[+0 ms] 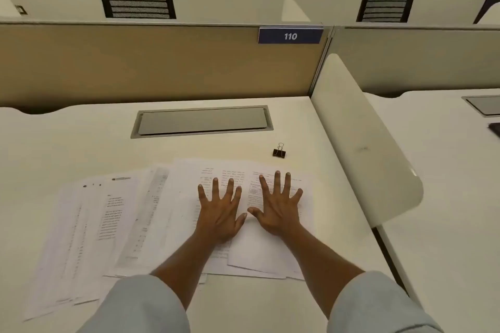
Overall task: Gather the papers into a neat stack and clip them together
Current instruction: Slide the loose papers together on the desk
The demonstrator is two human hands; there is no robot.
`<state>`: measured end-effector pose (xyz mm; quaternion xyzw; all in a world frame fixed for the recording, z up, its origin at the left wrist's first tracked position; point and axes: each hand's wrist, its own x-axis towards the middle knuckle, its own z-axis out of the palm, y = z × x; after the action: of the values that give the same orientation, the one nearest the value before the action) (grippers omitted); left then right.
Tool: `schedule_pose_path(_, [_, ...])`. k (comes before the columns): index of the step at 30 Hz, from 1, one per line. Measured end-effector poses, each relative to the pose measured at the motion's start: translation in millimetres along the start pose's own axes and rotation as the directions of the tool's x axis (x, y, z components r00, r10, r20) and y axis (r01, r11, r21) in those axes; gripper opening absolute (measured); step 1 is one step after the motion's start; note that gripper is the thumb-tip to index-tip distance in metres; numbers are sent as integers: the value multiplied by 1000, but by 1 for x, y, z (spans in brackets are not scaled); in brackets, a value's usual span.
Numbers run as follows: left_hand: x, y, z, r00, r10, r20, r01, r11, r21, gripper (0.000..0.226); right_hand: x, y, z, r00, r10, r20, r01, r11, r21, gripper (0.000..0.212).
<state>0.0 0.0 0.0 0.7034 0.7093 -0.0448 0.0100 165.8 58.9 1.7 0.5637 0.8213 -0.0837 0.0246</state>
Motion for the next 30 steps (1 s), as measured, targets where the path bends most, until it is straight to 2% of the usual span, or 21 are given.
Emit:
schedule_pose_path(4, [1, 2, 4, 995, -1, 95, 0, 1000, 11, 75, -2, 4, 5, 997, 47, 63, -46, 999, -4, 93])
schedule_pose_path(8, [2, 6, 8, 983, 16, 185, -19, 1000, 12, 70, 1, 2, 0, 994, 45, 104, -47, 999, 19, 103])
schedule_pose_path(10, [1, 5, 11, 983, 24, 183, -26, 1000, 7, 70, 2, 1, -4, 990, 86, 108, -91, 995, 43, 97])
schedule_pose_path(12, [1, 3, 12, 985, 10, 172, -6, 1000, -19, 71, 1, -2, -8, 977, 189, 96, -196, 978, 70, 80])
schedule_pose_path(14, [-1, 2, 13, 988, -27, 155, 36, 998, -54, 74, -3, -3, -11, 939, 334, 79, -340, 937, 77, 74])
schedule_pose_path(17, [-2, -1, 16, 988, -68, 142, 83, 991, -104, 81, -9, 0, -11, 839, 529, 129, -542, 834, 100, 84])
schedule_pose_path(19, [-1, -2, 18, 986, -87, 144, 105, 987, -118, 85, -10, 4, -8, 779, 603, 172, -624, 771, 125, 91])
schedule_pose_path(24, [4, 0, 22, 985, -92, 145, 111, 985, -131, 83, -7, 3, -2, 756, 625, 191, -650, 751, 114, 87])
schedule_pose_path(30, [5, 4, 23, 989, -107, 97, 123, 978, -168, 73, -6, -11, 2, 785, 584, 208, -612, 782, 116, 83])
